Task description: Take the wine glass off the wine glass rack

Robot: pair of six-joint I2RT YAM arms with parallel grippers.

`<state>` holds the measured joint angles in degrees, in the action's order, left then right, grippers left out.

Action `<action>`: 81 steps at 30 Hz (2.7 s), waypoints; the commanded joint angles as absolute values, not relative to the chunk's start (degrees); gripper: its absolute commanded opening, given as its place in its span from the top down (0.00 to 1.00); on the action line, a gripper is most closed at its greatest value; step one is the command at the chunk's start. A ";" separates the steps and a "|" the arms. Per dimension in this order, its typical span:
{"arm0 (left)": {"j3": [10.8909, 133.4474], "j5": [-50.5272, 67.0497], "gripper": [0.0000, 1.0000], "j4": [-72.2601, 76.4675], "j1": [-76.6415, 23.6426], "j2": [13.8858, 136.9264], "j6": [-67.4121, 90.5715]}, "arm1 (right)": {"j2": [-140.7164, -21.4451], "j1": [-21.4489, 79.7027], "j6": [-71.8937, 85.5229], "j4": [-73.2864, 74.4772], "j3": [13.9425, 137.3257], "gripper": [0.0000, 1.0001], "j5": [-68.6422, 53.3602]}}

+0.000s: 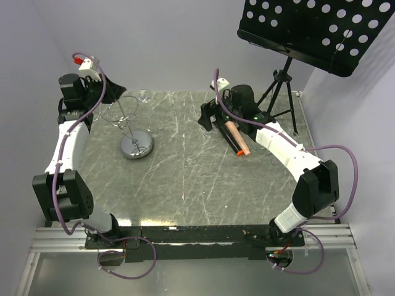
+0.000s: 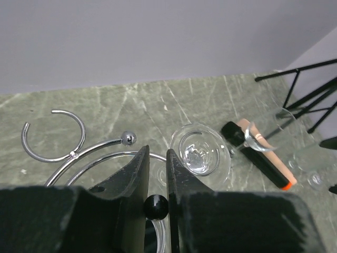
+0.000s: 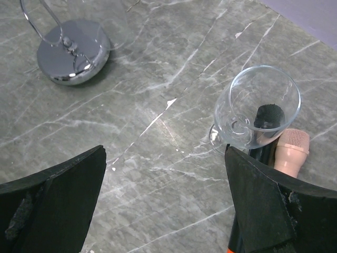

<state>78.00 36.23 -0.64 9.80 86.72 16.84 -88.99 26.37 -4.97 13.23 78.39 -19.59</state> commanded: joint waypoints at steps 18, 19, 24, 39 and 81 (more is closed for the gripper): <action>70.57 37.18 0.42 1.85 1.49 72.42 17.32 | -88.16 25.93 -14.31 5.03 74.54 0.01 -37.77; 70.75 36.13 0.38 1.24 1.32 72.51 16.44 | -88.42 25.93 -15.20 3.18 73.92 0.01 -39.36; 71.54 34.98 0.14 -2.02 1.23 71.20 13.89 | -94.29 26.02 -14.68 0.45 78.91 0.09 -48.41; 74.45 28.99 0.00 -12.30 7.55 68.38 10.09 | -108.36 30.50 -5.01 -34.09 79.36 0.19 -54.67; 74.53 30.67 0.00 -8.61 11.25 76.29 12.13 | -116.02 33.40 2.73 -45.61 82.88 1.00 -45.01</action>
<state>72.77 30.63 -11.44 11.07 76.34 12.99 -121.67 34.48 4.38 -44.62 84.27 -47.88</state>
